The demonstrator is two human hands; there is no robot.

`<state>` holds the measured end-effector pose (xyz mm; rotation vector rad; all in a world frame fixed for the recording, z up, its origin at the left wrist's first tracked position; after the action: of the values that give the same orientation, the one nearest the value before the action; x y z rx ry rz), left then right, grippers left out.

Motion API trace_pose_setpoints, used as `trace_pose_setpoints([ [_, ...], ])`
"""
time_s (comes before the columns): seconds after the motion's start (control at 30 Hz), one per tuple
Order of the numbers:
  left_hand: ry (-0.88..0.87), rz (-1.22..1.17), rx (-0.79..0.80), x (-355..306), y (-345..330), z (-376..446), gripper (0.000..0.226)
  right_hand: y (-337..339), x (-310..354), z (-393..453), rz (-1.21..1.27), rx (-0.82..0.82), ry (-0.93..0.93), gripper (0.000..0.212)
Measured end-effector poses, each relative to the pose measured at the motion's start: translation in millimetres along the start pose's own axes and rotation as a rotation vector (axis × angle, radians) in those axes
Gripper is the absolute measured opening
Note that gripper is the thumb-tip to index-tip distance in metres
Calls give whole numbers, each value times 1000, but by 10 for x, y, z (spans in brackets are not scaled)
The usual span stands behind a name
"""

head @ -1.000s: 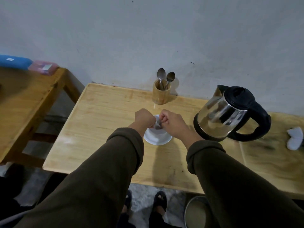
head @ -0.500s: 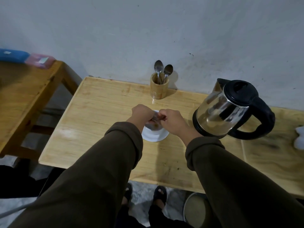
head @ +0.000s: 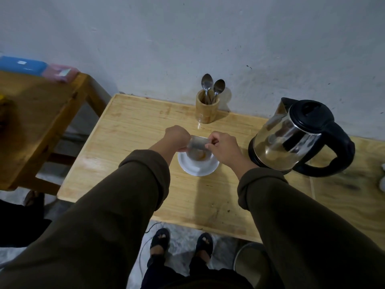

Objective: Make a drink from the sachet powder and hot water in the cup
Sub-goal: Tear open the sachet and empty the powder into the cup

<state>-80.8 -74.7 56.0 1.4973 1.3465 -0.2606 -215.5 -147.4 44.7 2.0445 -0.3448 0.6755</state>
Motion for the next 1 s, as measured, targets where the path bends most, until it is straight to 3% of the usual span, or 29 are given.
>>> trace_pose_setpoints([
  [0.1, -99, 40, -33, -20, 68, 54, 35, 1, 9, -22, 2, -1, -14, 7],
  [0.17, -228, 303, 101, -126, 5, 21, 34, 8, 21, -39, 4, -7, -23, 8],
  [0.23, -308, 333, 49, -135, 22, 43, 29, 7, 29, -58, 17, -10, -36, 8],
  [0.4, -346, 270, 6, -121, -9, 88, 22, 20, 44, -90, 24, -4, -59, 2],
  [0.53, -366, 290, 6, -87, -24, 98, 20, 60, 48, -81, 26, -52, -82, 13],
  [0.8, -446, 420, 131, -93, -91, 91, 18, 69, 68, -56, 5, -65, -95, 14],
  [1.0, -489, 403, 110, -195, -157, 60, 24, 80, 105, -46, -15, -62, -69, 15],
])
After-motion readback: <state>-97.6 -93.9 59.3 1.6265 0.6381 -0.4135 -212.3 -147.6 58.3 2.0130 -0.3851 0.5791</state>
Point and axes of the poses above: each hand's wrist, its own z-axis towards the middle knuckle, its own y-axis out of the back of the hand, x = y × z, the point moved 6 cm from there along z, towards the middle knuckle, and after that the axes turned 15 degrees about -y, right-handed, at the moved point
